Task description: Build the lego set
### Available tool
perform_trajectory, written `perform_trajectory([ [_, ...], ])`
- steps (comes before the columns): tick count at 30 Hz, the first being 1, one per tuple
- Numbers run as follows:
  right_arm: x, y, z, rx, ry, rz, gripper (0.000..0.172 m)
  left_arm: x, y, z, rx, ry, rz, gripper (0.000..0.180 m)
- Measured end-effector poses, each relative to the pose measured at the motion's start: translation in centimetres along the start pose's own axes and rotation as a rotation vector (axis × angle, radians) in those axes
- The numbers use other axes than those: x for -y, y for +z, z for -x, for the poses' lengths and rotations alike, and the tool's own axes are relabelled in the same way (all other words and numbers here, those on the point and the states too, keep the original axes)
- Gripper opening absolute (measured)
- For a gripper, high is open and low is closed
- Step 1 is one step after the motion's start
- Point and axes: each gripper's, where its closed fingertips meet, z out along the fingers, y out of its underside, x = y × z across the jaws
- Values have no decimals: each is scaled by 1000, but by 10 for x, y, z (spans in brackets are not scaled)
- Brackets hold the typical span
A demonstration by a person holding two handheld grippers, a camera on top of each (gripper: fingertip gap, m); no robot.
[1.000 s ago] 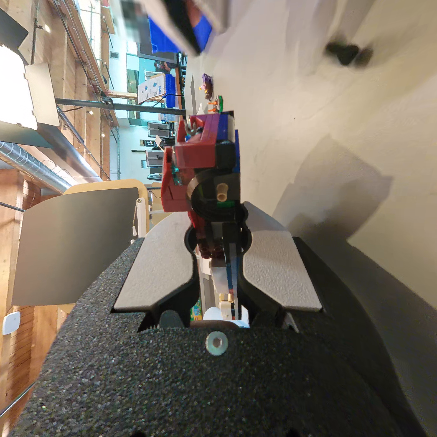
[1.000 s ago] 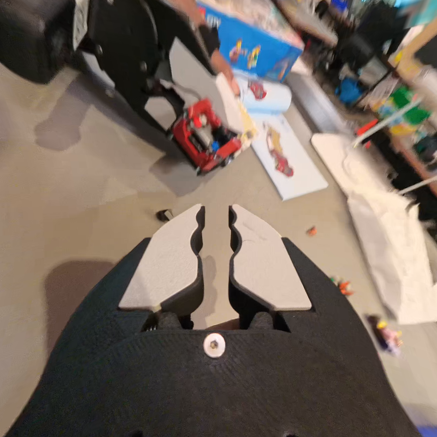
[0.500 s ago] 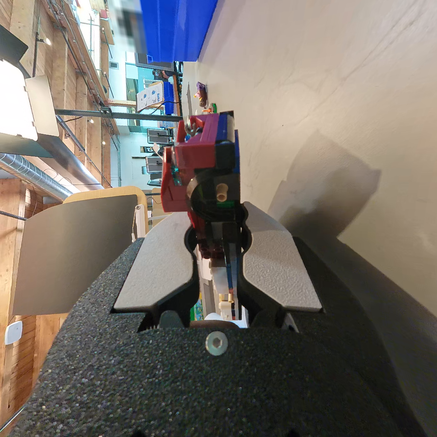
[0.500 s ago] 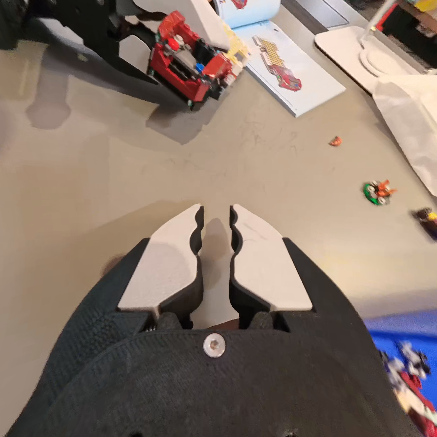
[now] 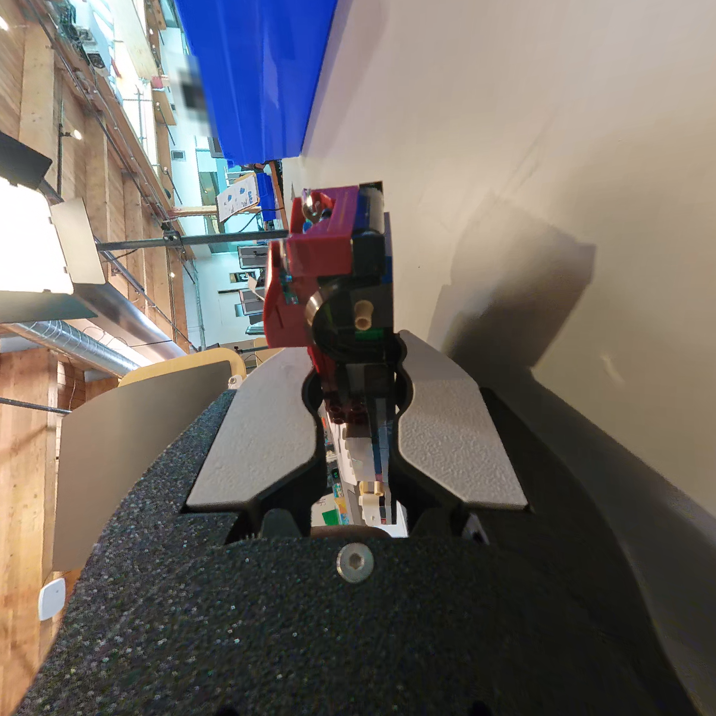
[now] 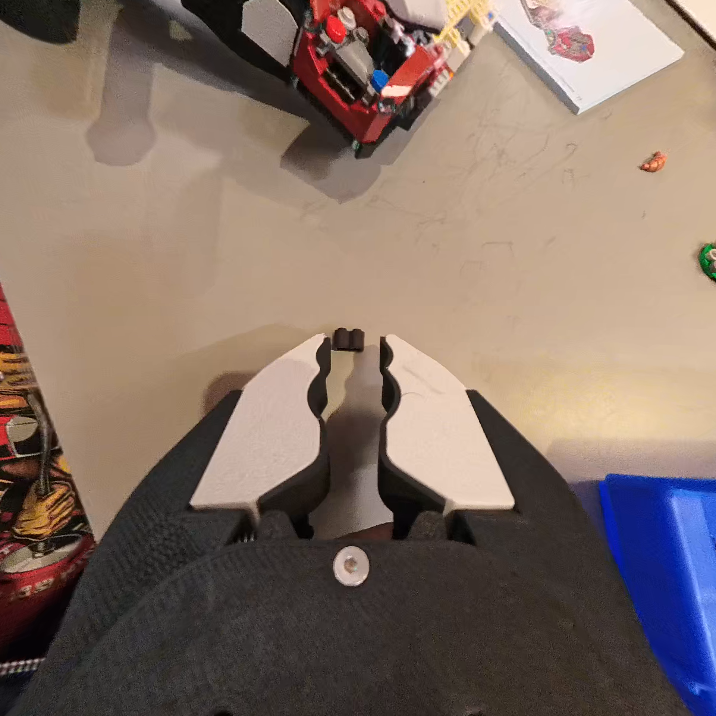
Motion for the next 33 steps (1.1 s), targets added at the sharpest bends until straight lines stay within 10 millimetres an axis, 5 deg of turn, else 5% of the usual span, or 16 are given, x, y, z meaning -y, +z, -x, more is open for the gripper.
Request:
perform_trajectory([
  [11, 5, 7, -4, 194, -342, -77, 25, 2, -6, 2, 12, 9, 37, 34],
  [19, 15, -2, -9, 316, -293, -198, 29, 7, -7, -3, 5, -72, -2, 34],
  [33, -2, -3, 0, 209, -533, -161, 29, 26, -8, 6, 88, 67, 127, 34],
])
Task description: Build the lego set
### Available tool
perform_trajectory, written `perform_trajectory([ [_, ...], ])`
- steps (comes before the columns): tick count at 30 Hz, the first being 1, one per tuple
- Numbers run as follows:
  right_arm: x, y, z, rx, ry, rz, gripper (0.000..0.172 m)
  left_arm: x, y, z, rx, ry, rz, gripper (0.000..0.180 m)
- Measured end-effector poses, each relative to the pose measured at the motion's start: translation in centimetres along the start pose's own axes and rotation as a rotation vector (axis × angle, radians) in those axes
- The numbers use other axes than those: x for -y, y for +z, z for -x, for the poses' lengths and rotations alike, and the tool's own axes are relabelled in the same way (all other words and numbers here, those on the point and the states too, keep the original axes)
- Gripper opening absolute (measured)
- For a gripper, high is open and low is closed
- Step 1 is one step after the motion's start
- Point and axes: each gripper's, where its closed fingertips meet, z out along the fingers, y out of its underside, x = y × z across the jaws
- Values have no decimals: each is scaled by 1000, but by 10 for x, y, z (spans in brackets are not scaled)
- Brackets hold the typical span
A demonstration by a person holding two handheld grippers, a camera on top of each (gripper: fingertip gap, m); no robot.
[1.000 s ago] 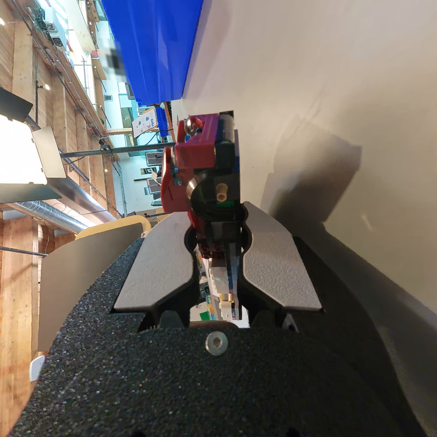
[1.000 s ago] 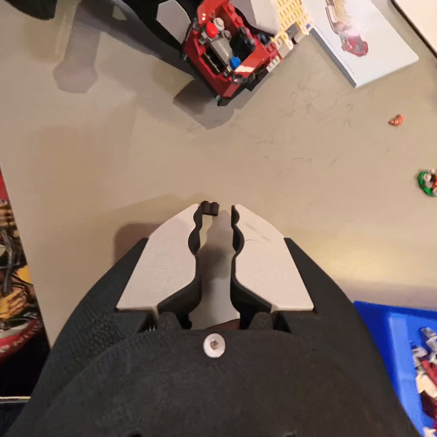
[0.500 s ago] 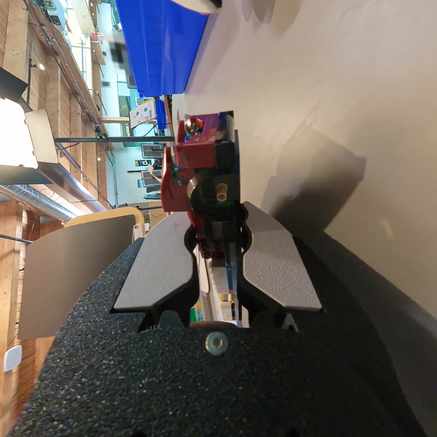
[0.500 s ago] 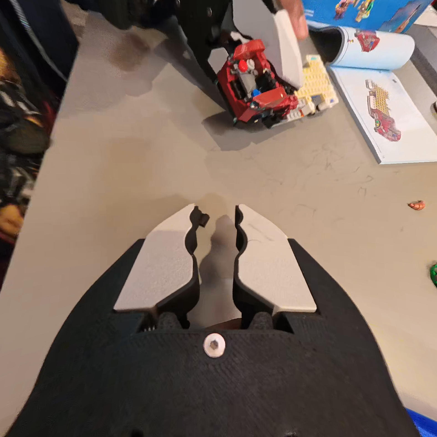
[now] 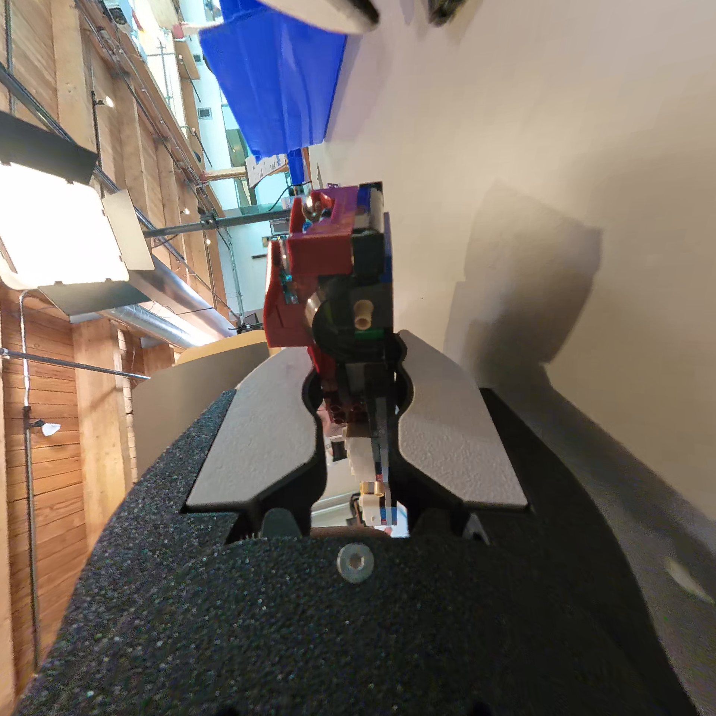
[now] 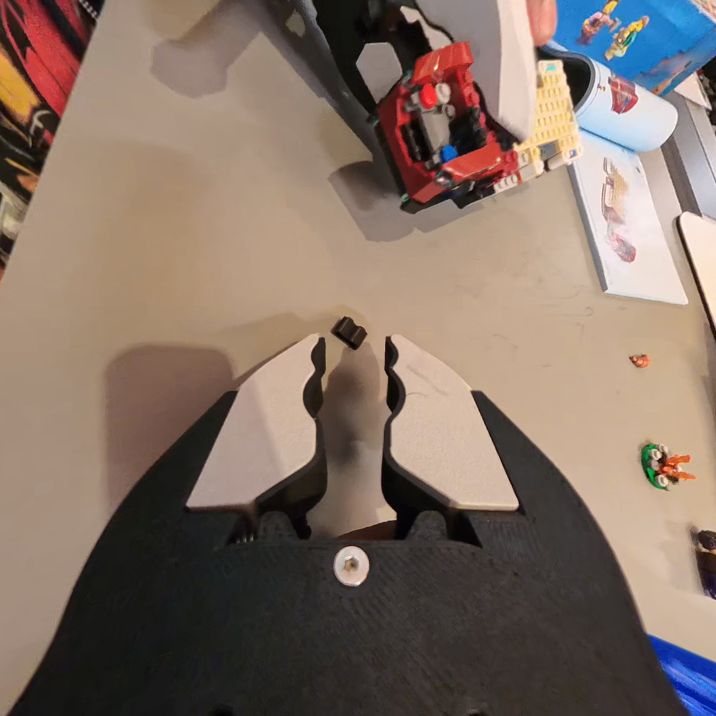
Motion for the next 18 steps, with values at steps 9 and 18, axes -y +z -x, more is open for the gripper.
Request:
perform_trajectory([
  [9, -1, 3, -20, -31, 145, -14, 22, 18, -3, -3, -27, -2, 30, 34],
  [18, -8, 14, -9, 26, 157, 89, 25, 21, -3, -11, -54, -43, 3, 34],
])
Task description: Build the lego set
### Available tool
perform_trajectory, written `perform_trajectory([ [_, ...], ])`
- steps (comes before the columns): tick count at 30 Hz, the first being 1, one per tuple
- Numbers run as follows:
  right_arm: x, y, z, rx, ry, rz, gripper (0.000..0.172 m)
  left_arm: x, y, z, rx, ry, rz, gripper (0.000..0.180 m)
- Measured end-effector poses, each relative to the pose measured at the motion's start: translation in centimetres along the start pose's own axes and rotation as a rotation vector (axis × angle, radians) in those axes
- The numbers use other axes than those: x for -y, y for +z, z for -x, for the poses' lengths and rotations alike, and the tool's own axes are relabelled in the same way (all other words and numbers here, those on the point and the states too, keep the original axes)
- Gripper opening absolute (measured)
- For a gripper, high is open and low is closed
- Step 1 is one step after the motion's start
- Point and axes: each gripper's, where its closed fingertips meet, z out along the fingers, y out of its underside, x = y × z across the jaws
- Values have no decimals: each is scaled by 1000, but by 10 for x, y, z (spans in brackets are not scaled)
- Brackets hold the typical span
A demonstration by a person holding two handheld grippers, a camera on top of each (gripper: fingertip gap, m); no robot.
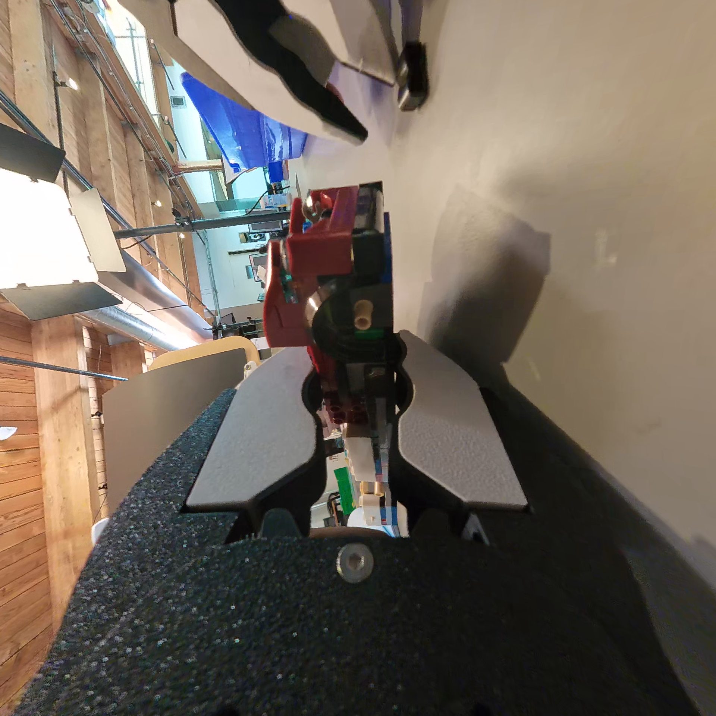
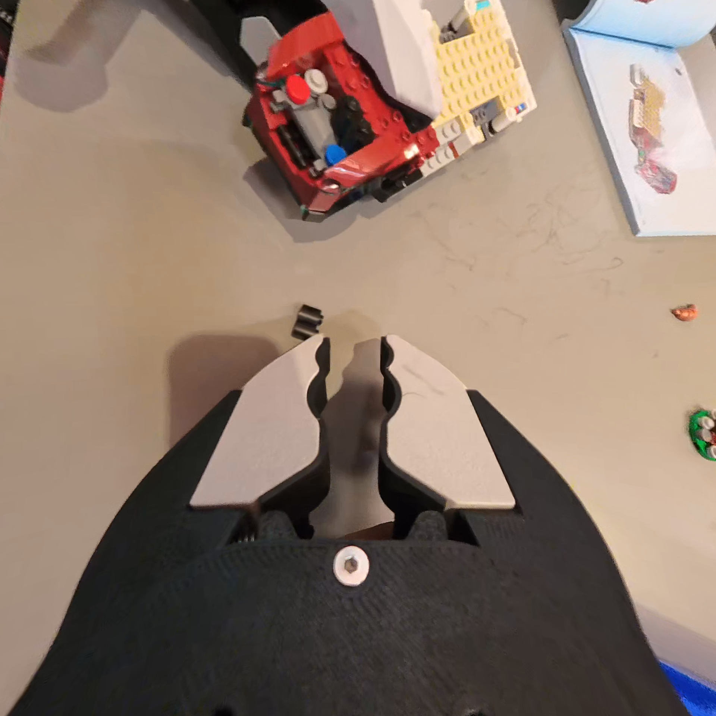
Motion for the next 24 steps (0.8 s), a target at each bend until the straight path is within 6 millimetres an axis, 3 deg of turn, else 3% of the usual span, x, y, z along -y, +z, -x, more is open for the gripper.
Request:
perform_trajectory([
  [5, 2, 1, 4, 2, 25, 44, 26, -2, 0, 0, -8, -23, 6, 34],
  [9, 9, -10, -5, -48, 272, 41, 25, -4, -3, -1, -9, -28, 20, 34],
  [13, 19, -17, 10, -77, 504, -12, 24, -5, -5, -1, -9, -22, 28, 34],
  [17, 12, -5, 25, -129, 501, 79, 24, -2, -6, -3, -17, -14, 19, 34],
  [24, 9, 6, 23, -188, 508, 104, 26, 3, -3, -3, -34, -36, 1, 34],
])
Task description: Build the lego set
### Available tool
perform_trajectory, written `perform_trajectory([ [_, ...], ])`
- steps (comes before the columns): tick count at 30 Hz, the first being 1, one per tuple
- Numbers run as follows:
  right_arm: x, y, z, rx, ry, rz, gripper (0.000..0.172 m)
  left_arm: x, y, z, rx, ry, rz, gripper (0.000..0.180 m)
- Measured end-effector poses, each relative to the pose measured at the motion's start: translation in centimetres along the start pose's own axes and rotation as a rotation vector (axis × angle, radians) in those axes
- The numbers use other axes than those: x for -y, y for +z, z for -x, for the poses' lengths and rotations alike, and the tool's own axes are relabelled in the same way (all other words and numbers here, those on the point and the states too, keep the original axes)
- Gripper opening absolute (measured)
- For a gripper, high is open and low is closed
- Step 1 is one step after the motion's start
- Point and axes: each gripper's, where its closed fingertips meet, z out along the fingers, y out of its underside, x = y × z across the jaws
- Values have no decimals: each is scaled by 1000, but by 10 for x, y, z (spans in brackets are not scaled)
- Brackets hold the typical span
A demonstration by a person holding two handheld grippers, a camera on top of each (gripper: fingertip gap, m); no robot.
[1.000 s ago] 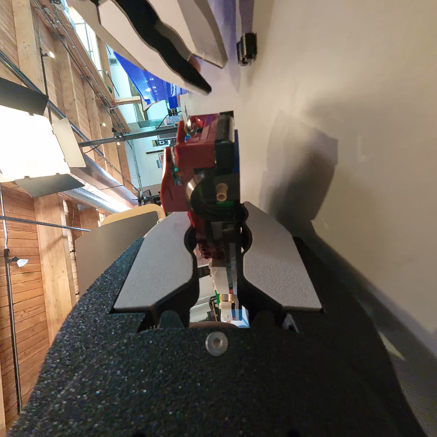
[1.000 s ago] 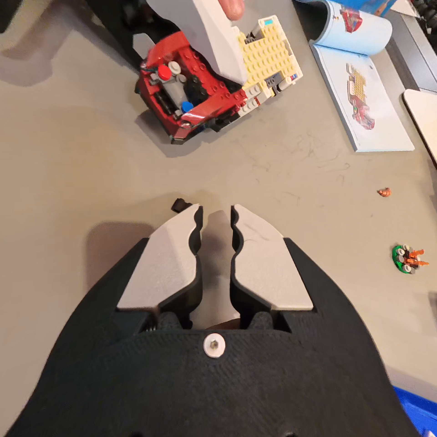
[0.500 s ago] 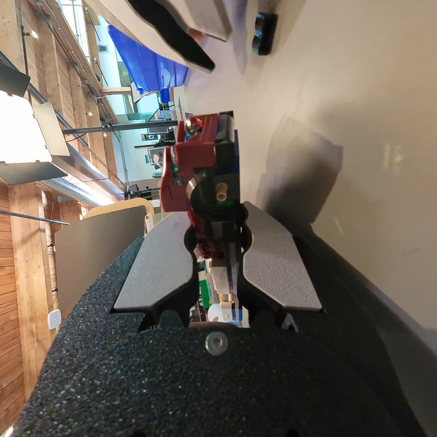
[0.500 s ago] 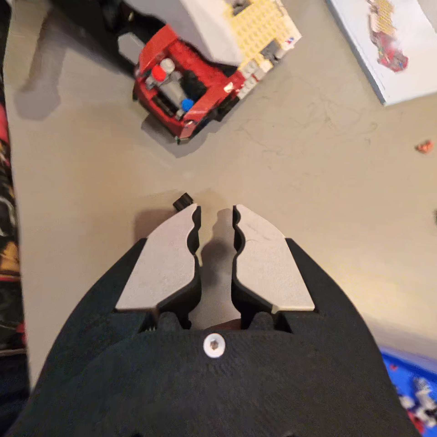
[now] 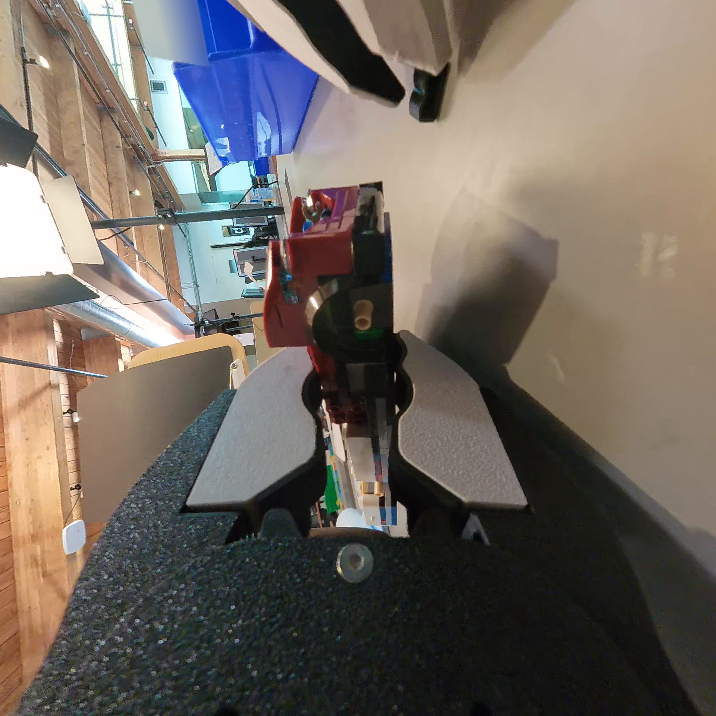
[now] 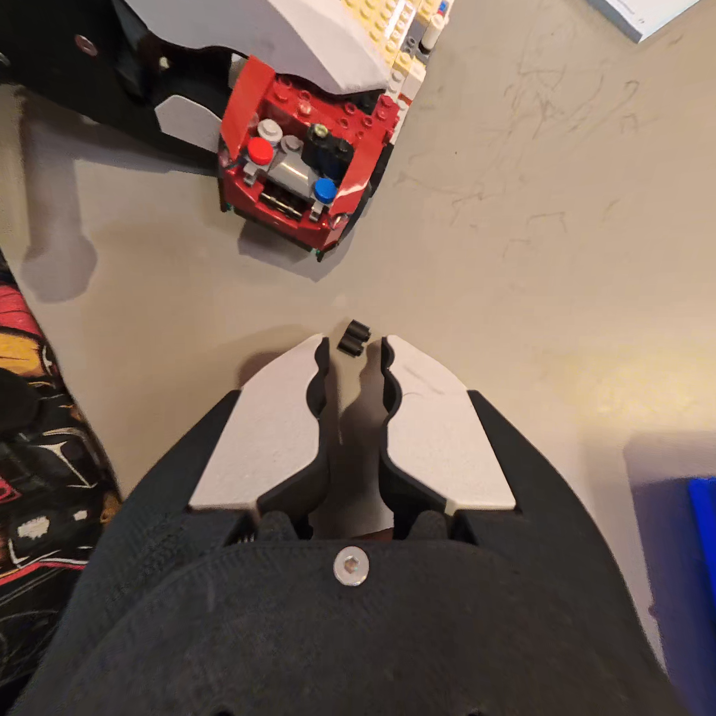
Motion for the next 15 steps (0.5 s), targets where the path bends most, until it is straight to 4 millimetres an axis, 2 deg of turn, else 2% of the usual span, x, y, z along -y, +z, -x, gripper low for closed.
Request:
perform_trajectory([
  [2, 0, 1, 0, 3, -25, 2, 21, -1, 1, 0, -2, -3, 1, 34],
  [3, 1, 1, 0, 9, -35, -5, 13, -1, 1, 0, -3, -4, 2, 34],
  [9, 10, -2, -2, 35, -154, -99, 11, 2, 4, -2, -11, 20, -3, 34],
  [12, 31, -21, -5, -32, -302, -272, 11, 6, 5, -3, -13, 45, -17, 34],
  [15, 56, -49, 9, -101, -528, -456, 11, 16, 4, 2, 2, 42, -66, 34],
])
